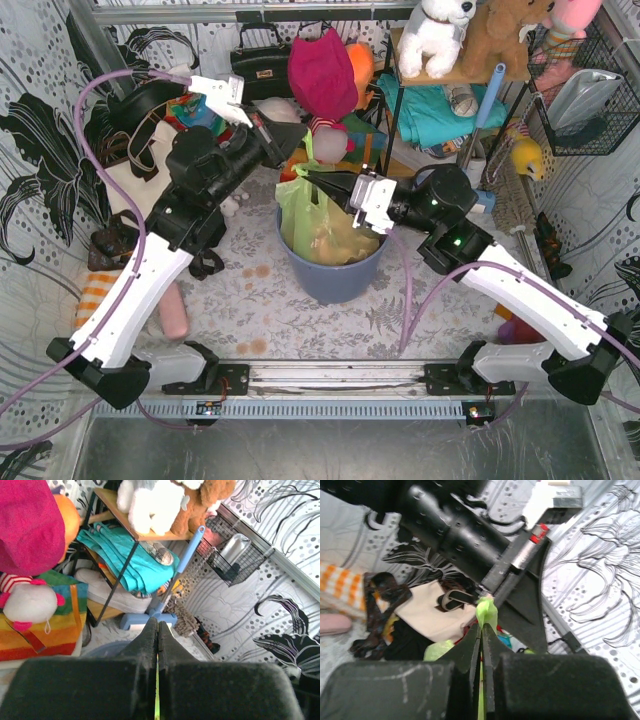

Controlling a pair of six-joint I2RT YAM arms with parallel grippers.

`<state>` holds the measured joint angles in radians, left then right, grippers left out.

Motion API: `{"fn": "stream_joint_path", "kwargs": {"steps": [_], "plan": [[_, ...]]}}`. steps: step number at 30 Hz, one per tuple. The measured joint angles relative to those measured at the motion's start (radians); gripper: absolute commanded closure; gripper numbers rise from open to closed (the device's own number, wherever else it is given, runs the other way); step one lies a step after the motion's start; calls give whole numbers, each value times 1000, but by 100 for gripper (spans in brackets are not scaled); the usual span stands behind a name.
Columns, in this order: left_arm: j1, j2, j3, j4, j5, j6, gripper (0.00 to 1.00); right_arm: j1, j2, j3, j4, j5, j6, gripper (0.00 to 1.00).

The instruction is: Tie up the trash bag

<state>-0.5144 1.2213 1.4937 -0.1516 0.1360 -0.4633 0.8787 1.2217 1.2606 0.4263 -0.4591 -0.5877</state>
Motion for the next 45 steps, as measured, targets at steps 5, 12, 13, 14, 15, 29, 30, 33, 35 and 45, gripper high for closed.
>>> {"fn": "stream_joint_path", "kwargs": {"steps": [5, 12, 13, 14, 15, 29, 30, 33, 35, 45], "plan": [[0, 48, 50, -11, -37, 29, 100, 0, -43, 71, -210, -109, 24, 100], [0, 75, 17, -23, -94, 51, 100, 5, -125, 35, -410, -303, 110, 100], [0, 75, 5, -24, -99, 53, 100, 5, -135, 16, -426, -319, 122, 100], [0, 75, -5, -24, -101, 54, 100, 5, -143, -2, -440, -330, 134, 100], [0, 76, -14, -26, -101, 54, 100, 5, -148, -22, -450, -334, 147, 100], [0, 23, -72, -29, -18, 40, 100, 21, -121, -127, -120, 10, 140, 25], [0, 15, -72, -29, -13, 39, 100, 25, -97, -111, -93, 24, 125, 25], [0, -4, -72, -29, -2, 37, 100, 29, -34, -75, -33, 56, 90, 28], [0, -11, -72, -29, 4, 37, 100, 29, 4, -58, -1, 71, 69, 40], [0, -15, -73, -24, -9, 47, 100, 30, 62, -21, 61, 92, 23, 100]]}}
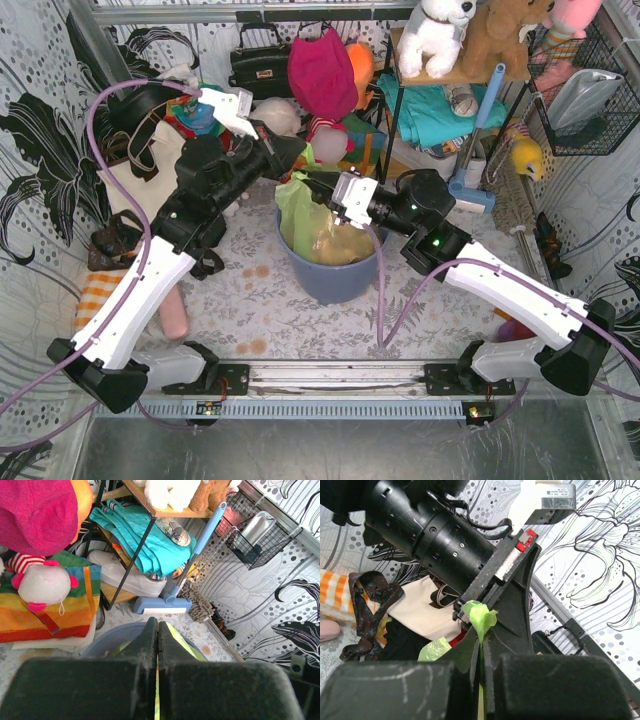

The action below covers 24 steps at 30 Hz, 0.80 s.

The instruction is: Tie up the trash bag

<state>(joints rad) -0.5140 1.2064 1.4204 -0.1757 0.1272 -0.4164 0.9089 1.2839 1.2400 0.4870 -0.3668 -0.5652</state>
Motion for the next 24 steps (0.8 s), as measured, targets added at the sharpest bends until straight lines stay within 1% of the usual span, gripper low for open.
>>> {"fn": "stream_joint_path", "kwargs": {"steps": [4, 11, 14, 19, 24], "plan": [[0, 39, 23, 38, -14, 25, 100, 0, -16, 0, -4, -32, 24, 100], [-2, 143, 33, 208, 36, 69, 100, -1, -43, -13, -36, -92, 134, 100], [-1, 162, 1, 276, 52, 81, 100, 2, -85, -73, -47, -116, 191, 100], [0, 162, -93, 364, 34, 101, 100, 31, -178, -211, -53, -162, 298, 100], [0, 163, -163, 372, -19, 129, 100, 40, -235, -331, -43, -194, 431, 100]]}}
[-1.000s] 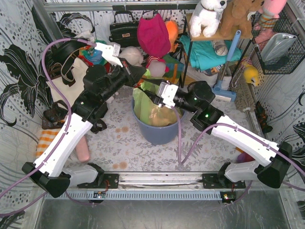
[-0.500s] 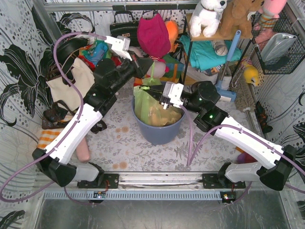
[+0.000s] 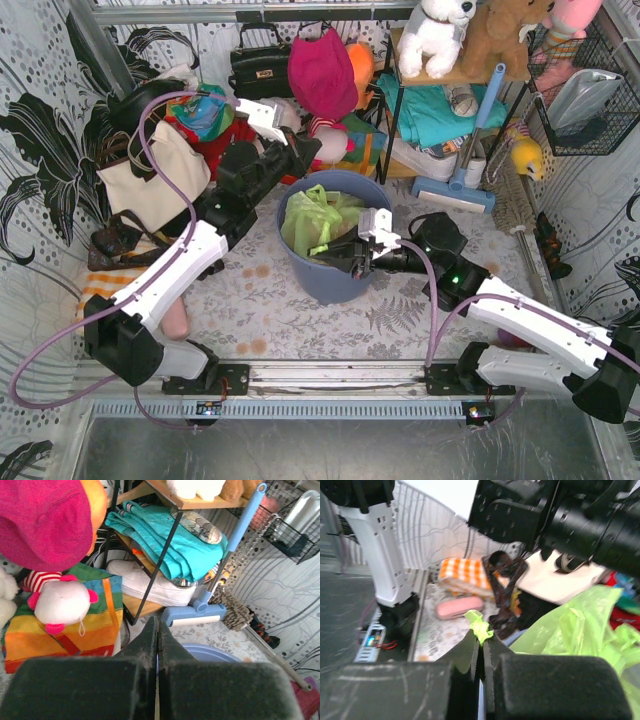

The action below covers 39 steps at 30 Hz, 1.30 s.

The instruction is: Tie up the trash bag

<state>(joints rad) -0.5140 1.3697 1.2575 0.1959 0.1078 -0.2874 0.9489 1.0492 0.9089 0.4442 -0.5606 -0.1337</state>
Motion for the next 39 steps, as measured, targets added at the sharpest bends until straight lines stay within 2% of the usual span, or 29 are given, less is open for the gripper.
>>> {"fn": "stream_joint_path", "kwargs": {"steps": [6, 10, 14, 19, 24, 25, 27, 29, 30, 34, 39], "plan": [[18, 15, -17, 22, -27, 14, 100, 8, -32, -88, -8, -11, 101, 100], [34, 24, 50, -100, -6, -3, 77, 10, -38, -96, -26, 20, 92, 100], [38, 0, 157, -218, 54, -37, 60, 11, -37, -95, -25, 77, 41, 100], [37, -67, 242, -363, 135, -53, 50, 11, 4, -50, -18, 134, -48, 100], [37, -44, 384, -513, 192, -51, 46, 11, 49, 3, -11, 183, -134, 100], [37, -35, 405, -538, 201, -52, 46, 11, 56, 10, -11, 188, -146, 94], [37, -16, 435, -588, 224, -52, 46, 11, 63, 21, -15, 188, -165, 72], [37, 2, 446, -638, 243, -52, 46, 11, 63, 31, -32, 179, -179, 46], [37, 8, 446, -660, 250, -52, 46, 11, 63, 38, -43, 170, -181, 40], [37, 32, 444, -747, 259, -52, 45, 11, 57, 85, -101, 124, -141, 33], [37, 20, 430, -785, 255, -52, 45, 11, -12, 165, -185, 133, 4, 26]]}}
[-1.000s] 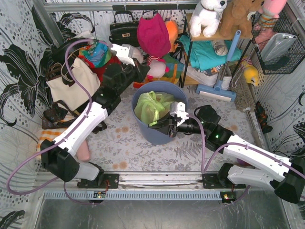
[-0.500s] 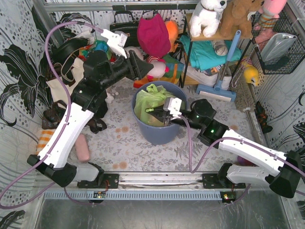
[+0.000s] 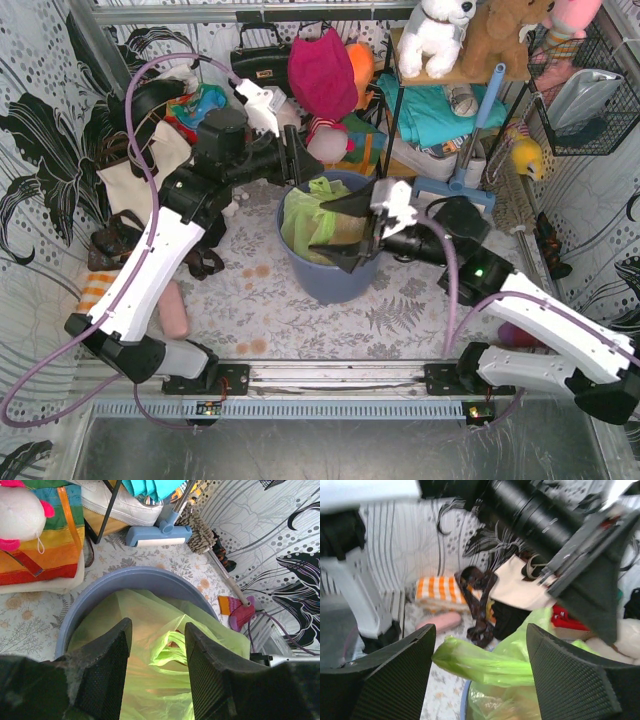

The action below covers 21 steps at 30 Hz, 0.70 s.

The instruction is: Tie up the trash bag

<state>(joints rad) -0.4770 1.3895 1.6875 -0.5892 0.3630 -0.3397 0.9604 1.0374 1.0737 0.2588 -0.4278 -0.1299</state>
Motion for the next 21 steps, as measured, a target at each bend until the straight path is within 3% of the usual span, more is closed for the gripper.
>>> {"fn": "stream_joint_path", "kwargs": {"steps": [4, 10, 15, 21], "plan": [[0, -19, -2, -3, -10, 1, 45, 1, -12, 180, -153, 169, 173, 27], [0, -38, -1, -7, -27, 2, 45, -27, 116, 544, -486, 432, 421, 28], [0, -48, 17, -73, -32, 2, 45, -88, 169, 550, -659, 487, 533, 29], [0, -147, 35, -182, -35, -4, 45, -122, 174, 512, -723, 500, 573, 27]]}}
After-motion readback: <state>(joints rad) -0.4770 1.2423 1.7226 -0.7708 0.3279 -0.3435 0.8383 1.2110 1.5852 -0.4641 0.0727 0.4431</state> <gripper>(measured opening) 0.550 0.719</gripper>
